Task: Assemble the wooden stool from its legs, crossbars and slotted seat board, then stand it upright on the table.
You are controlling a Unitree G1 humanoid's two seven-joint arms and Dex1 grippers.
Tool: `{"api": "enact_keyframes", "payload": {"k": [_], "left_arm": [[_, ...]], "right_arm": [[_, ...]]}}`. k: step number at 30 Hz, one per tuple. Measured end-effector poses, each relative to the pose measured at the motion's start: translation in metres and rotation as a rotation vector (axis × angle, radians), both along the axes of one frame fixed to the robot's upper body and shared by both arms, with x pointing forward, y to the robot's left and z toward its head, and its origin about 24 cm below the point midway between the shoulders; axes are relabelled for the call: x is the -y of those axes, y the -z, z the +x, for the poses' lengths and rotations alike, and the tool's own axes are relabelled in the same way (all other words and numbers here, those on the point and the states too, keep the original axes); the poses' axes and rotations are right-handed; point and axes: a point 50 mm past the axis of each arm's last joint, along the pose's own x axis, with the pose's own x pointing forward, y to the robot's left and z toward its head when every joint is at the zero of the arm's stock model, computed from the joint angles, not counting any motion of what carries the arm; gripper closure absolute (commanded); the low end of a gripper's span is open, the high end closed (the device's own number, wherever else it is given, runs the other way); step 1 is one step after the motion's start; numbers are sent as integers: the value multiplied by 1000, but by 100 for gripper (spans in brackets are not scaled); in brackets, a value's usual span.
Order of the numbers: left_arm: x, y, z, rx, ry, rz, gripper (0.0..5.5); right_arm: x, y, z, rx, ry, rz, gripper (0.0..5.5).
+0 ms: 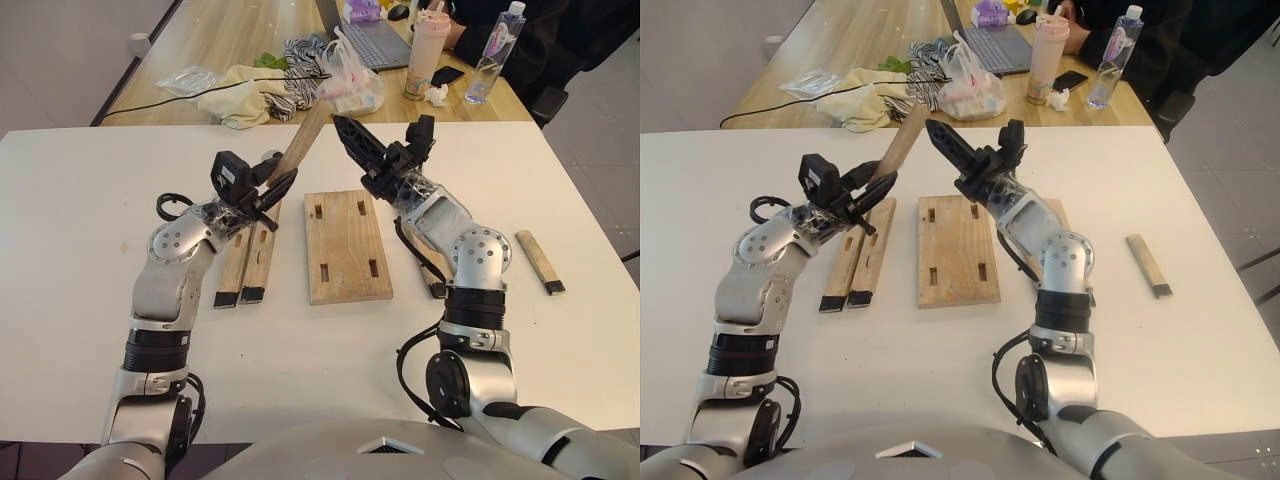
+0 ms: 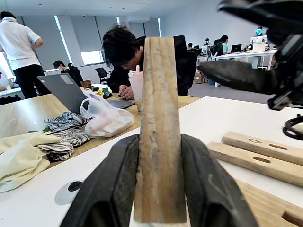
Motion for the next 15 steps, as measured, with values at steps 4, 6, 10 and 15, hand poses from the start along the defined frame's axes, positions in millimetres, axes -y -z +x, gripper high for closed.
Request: {"api": "enact_keyframes", "payload": {"k": [4,6,10,15], "left_arm": [[14,7,-8,-15,49,-15,427],[20,7,-11,-13,74,-22,427],[26,10,-17,-12,83,-37,427],[26,13,-23,-15,50,-43,427]], "right_arm": [[7,9,4,-46,1,-22,329],[6,10,5,-59,-11,-23,363],[7,6,6,-64,-36,-18,435],[11,1,7,-71,-58,-47,504]]}}
